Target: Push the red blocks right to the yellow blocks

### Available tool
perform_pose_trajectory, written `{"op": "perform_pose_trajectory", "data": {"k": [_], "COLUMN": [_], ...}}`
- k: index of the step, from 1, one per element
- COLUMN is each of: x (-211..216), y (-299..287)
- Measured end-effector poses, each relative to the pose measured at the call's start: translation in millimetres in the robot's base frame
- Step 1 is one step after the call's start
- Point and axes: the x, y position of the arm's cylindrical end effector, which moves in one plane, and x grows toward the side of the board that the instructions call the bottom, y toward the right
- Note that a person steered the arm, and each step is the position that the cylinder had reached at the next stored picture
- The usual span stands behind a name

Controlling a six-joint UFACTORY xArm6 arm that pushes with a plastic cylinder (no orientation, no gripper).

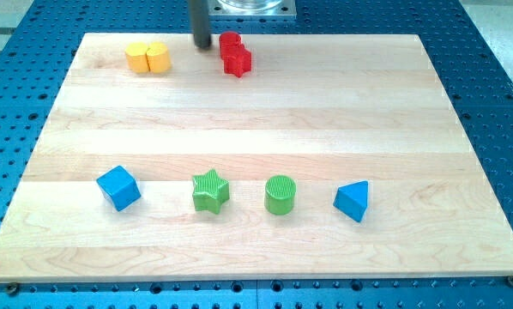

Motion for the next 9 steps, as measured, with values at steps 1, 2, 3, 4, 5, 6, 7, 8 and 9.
{"op": "perform_pose_trajectory", "data": {"k": [1,2,3,4,5,6,7,8,9], "x": [1.1,41.9,76.2,93.5,104.4,104.4,106.2,117.5,124.0], "y": [48.8,84.3,105.3,129.7,118.3,95.0,62.9,29.6,15.3]}}
